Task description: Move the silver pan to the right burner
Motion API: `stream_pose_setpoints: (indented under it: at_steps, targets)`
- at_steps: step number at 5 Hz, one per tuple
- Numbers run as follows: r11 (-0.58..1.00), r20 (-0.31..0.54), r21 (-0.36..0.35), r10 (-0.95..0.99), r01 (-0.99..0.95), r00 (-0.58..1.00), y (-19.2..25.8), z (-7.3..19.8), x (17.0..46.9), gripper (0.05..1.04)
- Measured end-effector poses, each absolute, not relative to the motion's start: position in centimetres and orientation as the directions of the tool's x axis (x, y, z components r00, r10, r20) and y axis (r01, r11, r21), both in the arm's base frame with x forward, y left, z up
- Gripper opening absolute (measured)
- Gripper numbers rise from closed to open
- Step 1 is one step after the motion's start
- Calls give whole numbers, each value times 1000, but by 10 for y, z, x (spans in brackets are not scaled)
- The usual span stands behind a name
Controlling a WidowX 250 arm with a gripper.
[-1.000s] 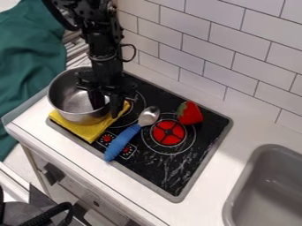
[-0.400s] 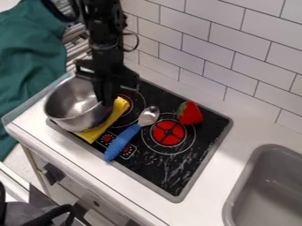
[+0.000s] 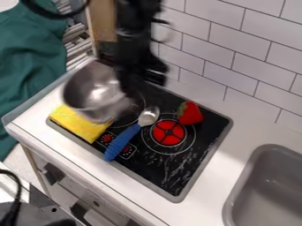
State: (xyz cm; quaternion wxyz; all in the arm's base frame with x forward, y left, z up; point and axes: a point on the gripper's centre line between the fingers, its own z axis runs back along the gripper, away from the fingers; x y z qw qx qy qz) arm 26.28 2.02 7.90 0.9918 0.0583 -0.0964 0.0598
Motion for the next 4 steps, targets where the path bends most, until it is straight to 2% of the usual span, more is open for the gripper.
stream_pose_setpoints:
  at_steps: [1,2,4]
  targets:
    - [992,195,100,51,-72,979,-30,81,257,55]
    - [997,169,59,48,-59,984,-74,67,250,55]
    - [994,67,-7,112,-112,991,-82,19,240,55]
